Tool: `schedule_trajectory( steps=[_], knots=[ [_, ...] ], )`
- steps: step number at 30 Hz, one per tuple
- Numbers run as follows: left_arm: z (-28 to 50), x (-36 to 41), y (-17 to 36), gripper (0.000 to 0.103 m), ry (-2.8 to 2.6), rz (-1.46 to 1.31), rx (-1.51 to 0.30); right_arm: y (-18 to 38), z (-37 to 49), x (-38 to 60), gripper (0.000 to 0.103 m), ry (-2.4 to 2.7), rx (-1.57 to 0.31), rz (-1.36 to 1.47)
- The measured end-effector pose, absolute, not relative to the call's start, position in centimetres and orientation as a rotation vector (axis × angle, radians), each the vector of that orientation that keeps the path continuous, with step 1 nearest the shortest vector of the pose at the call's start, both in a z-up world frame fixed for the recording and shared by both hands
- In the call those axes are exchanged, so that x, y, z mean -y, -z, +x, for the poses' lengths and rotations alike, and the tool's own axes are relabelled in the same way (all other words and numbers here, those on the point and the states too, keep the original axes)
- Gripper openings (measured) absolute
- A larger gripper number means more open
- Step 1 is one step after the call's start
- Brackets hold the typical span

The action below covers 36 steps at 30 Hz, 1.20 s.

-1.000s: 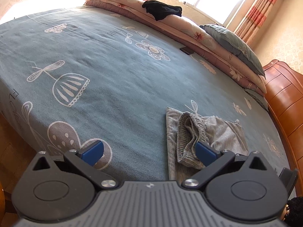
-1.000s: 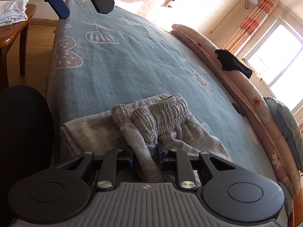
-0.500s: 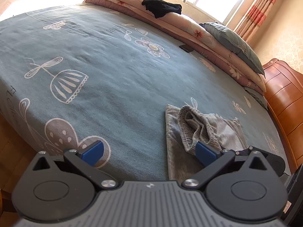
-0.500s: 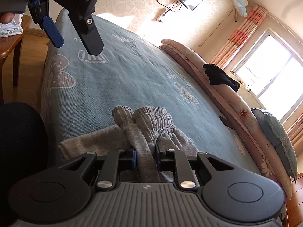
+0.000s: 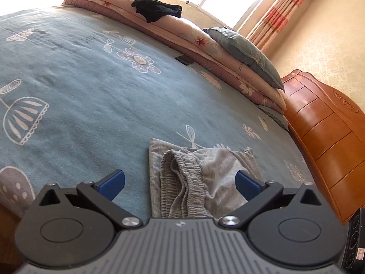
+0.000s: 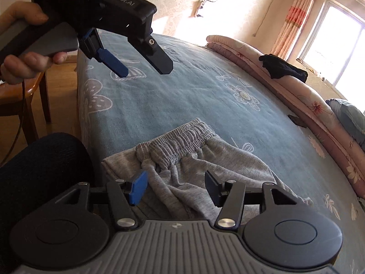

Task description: Fold clothes

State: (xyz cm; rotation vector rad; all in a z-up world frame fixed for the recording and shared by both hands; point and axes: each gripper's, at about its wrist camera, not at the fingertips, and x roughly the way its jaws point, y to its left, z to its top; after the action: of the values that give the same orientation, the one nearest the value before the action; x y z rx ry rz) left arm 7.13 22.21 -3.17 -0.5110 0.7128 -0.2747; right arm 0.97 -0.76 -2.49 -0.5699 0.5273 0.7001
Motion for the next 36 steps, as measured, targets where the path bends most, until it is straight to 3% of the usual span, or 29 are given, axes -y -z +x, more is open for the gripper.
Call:
schedule_trajectory(
  steps=[4, 6, 8, 10, 16, 22, 24, 26, 28, 33, 36],
  knots=[
    [11.4, -20.1, 5.7, 0.099, 0.325, -0.519, -0.82, 0.9, 2.3, 4.6, 0.061, -0.607, -0.549, -0.421],
    [12.8, -19.0, 6.9, 0.09, 0.304, -0.476, -0.874, 0.8, 2.8, 6.4, 0.061, -0.541, -0.557, -0.378],
    [13.3, -18.1, 7.6, 0.054, 0.3, -0.461, -0.901, 0.9, 2.9, 8.0, 0.061, -0.494, -0.561, -0.338],
    [13.4, -17.1, 7.6, 0.028, 0.325, -0.421, -0.898, 1.1, 3.0, 9.6, 0.061, -0.458, -0.568, -0.298],
    [13.1, -16.3, 6.0, 0.015, 0.232, -0.222, -0.897, 2.5, 3.4, 12.1, 0.061, -0.397, -0.601, -0.226],
    [12.4, -18.0, 4.7, 0.019, 0.249, -0.242, -0.902, 2.8, 3.9, 13.1, 0.061, -0.422, -0.625, -0.158],
    [11.4, -17.7, 3.2, 0.029, 0.272, -0.238, -0.865, 2.8, 4.1, 12.9, 0.059, -0.443, -0.628, -0.153],
    [10.8, -17.3, 1.8, 0.048, 0.306, -0.246, -0.838, 2.7, 4.2, 12.5, 0.054, -0.494, -0.632, -0.146],
    [10.3, -16.7, 0.6, 0.06, 0.337, -0.241, -0.82, 2.5, 3.8, 11.5, 0.054, -0.564, -0.627, -0.174],
    [9.3, -15.2, -0.7, 0.077, 0.375, -0.165, -0.806, 3.1, 1.9, 7.4, 0.059, -0.653, -0.574, -0.443],
    [9.2, -15.7, 0.1, 0.078, 0.357, -0.185, -0.84, 4.2, 1.4, 5.5, 0.059, -0.715, -0.566, -0.543]
  ],
)
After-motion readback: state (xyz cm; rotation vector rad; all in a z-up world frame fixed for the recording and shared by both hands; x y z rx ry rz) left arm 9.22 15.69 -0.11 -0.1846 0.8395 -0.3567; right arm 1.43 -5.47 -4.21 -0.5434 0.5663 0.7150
